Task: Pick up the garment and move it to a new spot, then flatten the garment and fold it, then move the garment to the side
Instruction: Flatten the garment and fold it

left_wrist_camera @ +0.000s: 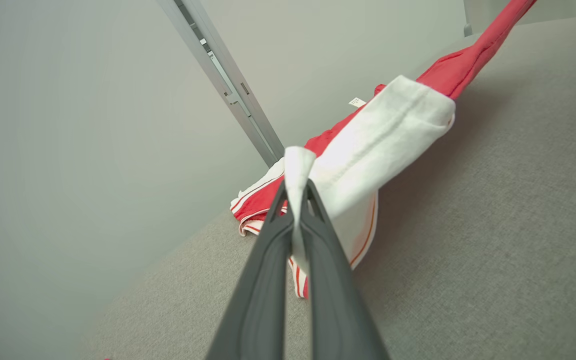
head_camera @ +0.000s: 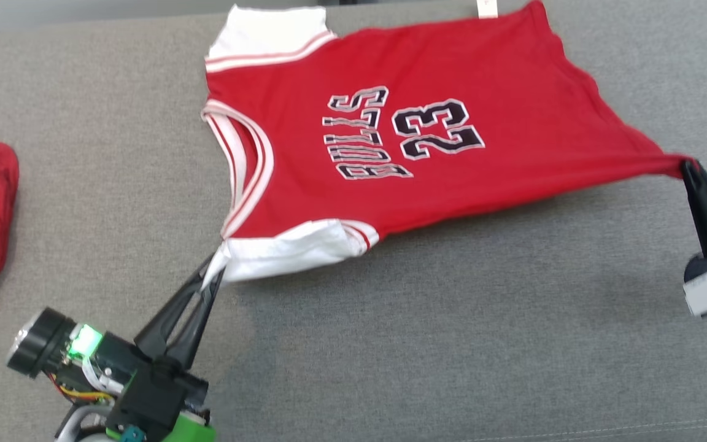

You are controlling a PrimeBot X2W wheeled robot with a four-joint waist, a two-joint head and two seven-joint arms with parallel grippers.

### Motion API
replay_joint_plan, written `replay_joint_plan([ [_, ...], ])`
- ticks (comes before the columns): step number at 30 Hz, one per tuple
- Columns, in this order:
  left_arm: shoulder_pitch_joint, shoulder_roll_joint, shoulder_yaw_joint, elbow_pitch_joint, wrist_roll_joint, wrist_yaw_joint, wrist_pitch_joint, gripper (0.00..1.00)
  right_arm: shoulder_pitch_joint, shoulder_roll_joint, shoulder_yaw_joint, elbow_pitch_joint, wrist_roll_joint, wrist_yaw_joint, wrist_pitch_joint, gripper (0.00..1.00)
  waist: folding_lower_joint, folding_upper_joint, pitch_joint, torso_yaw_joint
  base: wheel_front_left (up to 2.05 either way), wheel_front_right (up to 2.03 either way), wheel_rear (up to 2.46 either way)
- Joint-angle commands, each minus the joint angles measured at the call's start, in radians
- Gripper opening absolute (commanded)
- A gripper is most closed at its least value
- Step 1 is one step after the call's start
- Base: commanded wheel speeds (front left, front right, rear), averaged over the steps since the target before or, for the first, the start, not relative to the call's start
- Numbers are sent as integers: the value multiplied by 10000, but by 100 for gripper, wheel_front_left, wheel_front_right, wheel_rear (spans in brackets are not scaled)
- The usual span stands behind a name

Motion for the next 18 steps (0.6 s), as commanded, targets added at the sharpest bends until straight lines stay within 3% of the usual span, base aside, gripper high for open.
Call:
replay_joint_plan([
  [1,328,163,-61,-57,-45,86,11,0,469,-52,-169,-192,-140,-14,-31,0,1,0,-532,-115,0,0,0],
  [6,293,151,-152,-210,-16,60,188,0,1334,-117,-446,-606,-290,-14,-32,0,1,0,-314,-46,0,0,0],
  [18,-2342,-931,-480,1523,809,-1067,311,0,-91,58,-401,393,-1269,-14,-30,0,1,0,1040,202,0,0,0],
])
